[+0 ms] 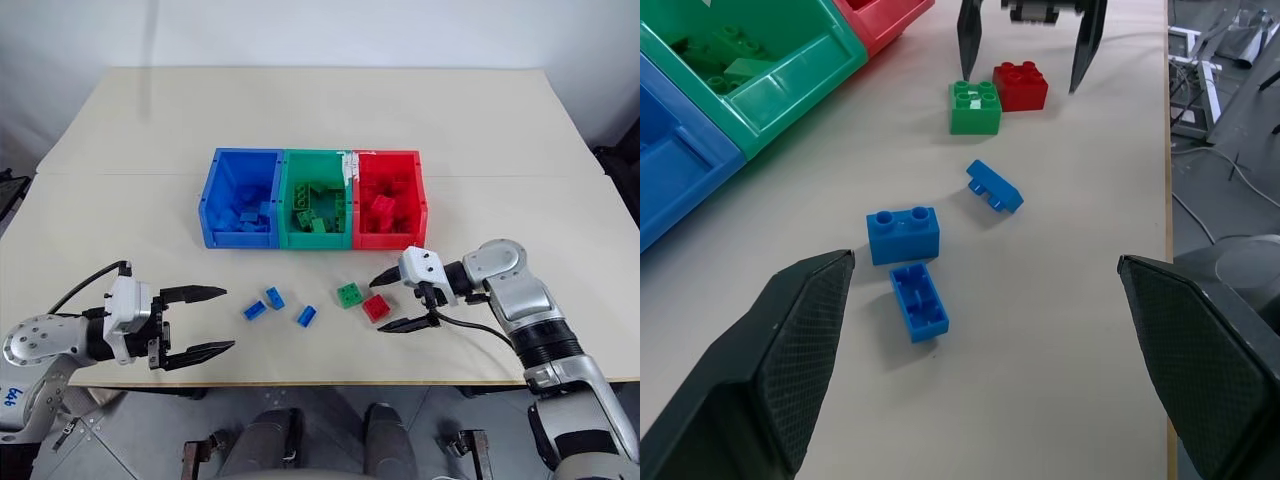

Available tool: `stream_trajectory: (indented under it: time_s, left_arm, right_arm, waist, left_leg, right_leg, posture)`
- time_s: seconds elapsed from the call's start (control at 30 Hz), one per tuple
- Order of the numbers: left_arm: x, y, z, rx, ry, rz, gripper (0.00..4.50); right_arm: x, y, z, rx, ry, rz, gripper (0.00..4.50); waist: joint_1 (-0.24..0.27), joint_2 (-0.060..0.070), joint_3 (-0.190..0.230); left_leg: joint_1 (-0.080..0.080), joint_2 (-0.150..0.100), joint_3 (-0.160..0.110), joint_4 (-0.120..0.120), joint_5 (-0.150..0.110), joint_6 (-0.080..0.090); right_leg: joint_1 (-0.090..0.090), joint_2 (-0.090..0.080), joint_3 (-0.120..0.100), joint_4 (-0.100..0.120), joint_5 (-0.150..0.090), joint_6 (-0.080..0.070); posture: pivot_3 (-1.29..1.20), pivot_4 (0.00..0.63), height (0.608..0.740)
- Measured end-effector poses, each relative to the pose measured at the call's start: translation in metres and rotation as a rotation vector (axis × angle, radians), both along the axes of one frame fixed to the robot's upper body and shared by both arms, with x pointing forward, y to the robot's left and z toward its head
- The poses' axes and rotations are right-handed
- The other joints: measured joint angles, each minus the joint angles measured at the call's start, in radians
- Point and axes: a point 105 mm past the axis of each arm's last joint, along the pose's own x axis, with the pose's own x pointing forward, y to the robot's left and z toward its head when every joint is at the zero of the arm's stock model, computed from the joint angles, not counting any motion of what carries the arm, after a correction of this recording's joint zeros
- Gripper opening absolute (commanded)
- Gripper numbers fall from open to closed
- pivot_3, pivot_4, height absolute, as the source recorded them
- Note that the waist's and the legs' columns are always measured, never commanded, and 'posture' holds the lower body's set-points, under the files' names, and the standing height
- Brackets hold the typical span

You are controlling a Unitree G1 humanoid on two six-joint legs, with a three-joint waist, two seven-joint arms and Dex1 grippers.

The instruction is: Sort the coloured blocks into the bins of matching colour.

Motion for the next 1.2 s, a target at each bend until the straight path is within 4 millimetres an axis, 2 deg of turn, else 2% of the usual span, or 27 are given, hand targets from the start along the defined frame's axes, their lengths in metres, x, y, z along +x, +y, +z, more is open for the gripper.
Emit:
stream_trajectory:
  time_s: [0.03, 0.1, 0.23, 0.3, 0.43, 0.57, 0.63, 0.73, 0.8, 0.87, 1.0, 1.07, 1.2]
  left_arm:
    - [-0.001, -0.002, 0.001, 0.002, -0.004, -0.007, 4.50]
    - [-0.002, -0.004, 0.002, 0.002, -0.008, -0.014, 4.50]
    - [-0.002, -0.004, 0.002, 0.000, -0.006, -0.009, 4.50]
    - [-0.002, -0.004, 0.002, -0.003, -0.008, -0.007, 4.50]
    - [0.002, -0.006, 0.004, -0.020, -0.022, 0.000, 4.50]
    - [0.005, -0.006, 0.004, -0.039, -0.027, 0.024, 4.50]
    - [0.006, -0.006, 0.003, -0.050, -0.029, 0.035, 4.50]
    - [0.009, -0.003, 0.002, -0.057, -0.030, 0.056, 4.50]
    - [0.011, -0.002, 0.001, -0.063, -0.029, 0.063, 4.50]
    - [0.011, -0.003, 0.000, -0.063, -0.033, 0.063, 4.50]
    - [0.011, -0.001, -0.002, -0.063, -0.031, 0.086, 4.50]
    - [0.009, 0.000, -0.004, -0.062, -0.021, 0.099, 4.50]
    - [0.009, 0.001, -0.005, -0.062, -0.018, 0.112, 4.50]
  right_arm:
    - [0.001, 0.000, 0.000, 0.005, -0.008, 0.004, 3.93]
    - [0.002, 0.000, -0.002, 0.006, -0.027, 0.013, 3.15]
    - [0.001, -0.002, -0.003, 0.012, -0.031, 0.010, 1.86]
    - [0.000, -0.003, -0.004, 0.023, -0.025, 0.004, 1.39]
    - [-0.008, -0.008, -0.001, 0.085, 0.031, -0.045, 1.40]
    - [-0.007, -0.009, 0.039, 0.223, 0.061, -0.112, 1.40]
    - [0.006, -0.009, 0.064, 0.277, 0.023, -0.173, 1.40]
    - [0.038, -0.004, 0.106, 0.361, -0.082, -0.286, 1.40]
    - [0.057, 0.001, 0.125, 0.407, -0.145, -0.344, 1.40]
    - [0.074, 0.003, 0.133, 0.421, -0.198, -0.398, 1.40]
    - [0.103, -0.002, 0.129, 0.389, -0.268, -0.512, 1.40]
    - [0.111, -0.007, 0.127, 0.367, -0.288, -0.559, 2.12]
    - [0.114, -0.009, 0.124, 0.353, -0.304, -0.561, 3.41]
  waist:
    - [-0.001, 0.000, 0.000]
    - [-0.003, 0.000, 0.000]
    - [-0.006, 0.000, 0.000]
    - [-0.009, 0.000, 0.000]
    - [-0.009, 0.000, 0.000]
    - [-0.015, 0.000, 0.000]
    - [-0.018, 0.000, 0.000]
    - [-0.018, 0.001, 0.000]
    - [-0.016, 0.001, 0.000]
    - [-0.015, 0.001, 0.000]
    - [-0.014, 0.001, 0.000]
    - [-0.016, 0.001, 0.000]
    - [-0.016, 0.001, 0.000]
  left_leg:
    - [0.000, 0.000, 0.000, 0.000, 0.000, 0.000]
    - [0.000, 0.000, 0.000, 0.000, 0.000, 0.000]
    - [0.000, 0.000, 0.000, 0.000, 0.000, 0.000]
    - [0.000, 0.000, 0.000, 0.000, 0.000, 0.000]
    - [0.000, 0.001, 0.000, 0.000, 0.000, 0.000]
    - [0.000, 0.002, 0.000, 0.000, 0.000, 0.000]
    - [0.000, 0.003, 0.001, 0.000, -0.001, -0.001]
    - [0.001, 0.003, 0.002, -0.001, -0.001, -0.001]
    - [0.001, 0.003, 0.002, -0.001, -0.001, -0.002]
    - [0.000, 0.003, 0.002, -0.001, -0.001, -0.002]
    - [-0.004, 0.001, 0.003, 0.000, -0.001, -0.003]
    - [-0.007, 0.001, 0.004, 0.001, -0.002, -0.002]
    - [-0.013, -0.001, 0.004, 0.001, -0.002, -0.003]
  right_leg:
    - [0.000, 0.000, 0.000, 0.000, 0.000, 0.000]
    - [0.000, 0.000, 0.000, 0.000, 0.000, 0.000]
    - [0.000, 0.000, 0.000, 0.000, 0.000, 0.000]
    - [0.000, 0.000, 0.000, 0.000, 0.000, 0.000]
    - [0.000, 0.000, 0.000, 0.000, 0.000, 0.000]
    - [0.000, 0.000, 0.000, 0.000, 0.000, 0.000]
    - [0.000, 0.001, 0.000, 0.000, 0.000, 0.000]
    - [-0.001, 0.002, 0.001, 0.000, 0.000, -0.001]
    - [-0.002, 0.002, 0.000, 0.001, -0.001, -0.001]
    - [-0.002, 0.001, 0.000, 0.000, -0.001, -0.001]
    - [-0.003, -0.001, -0.001, 0.002, -0.001, -0.001]
    - [-0.006, -0.002, -0.001, 0.001, 0.000, -0.001]
    - [-0.013, -0.001, -0.004, 0.001, 0.000, -0.001]
  posture:
    - [0.00, 0.150, 0.740]
    - [0.00, 0.150, 0.740]
    - [0.00, 0.150, 0.740]
    - [0.00, 0.150, 0.740]
    - [0.00, 0.150, 0.740]
    - [0.00, 0.150, 0.740]
    - [0.00, 0.150, 0.740]
    - [0.00, 0.150, 0.740]
    - [0.00, 0.150, 0.740]
    - [0.00, 0.150, 0.740]
    - [0.00, 0.150, 0.740]
    - [0.00, 0.150, 0.740]
    - [0.00, 0.150, 0.740]
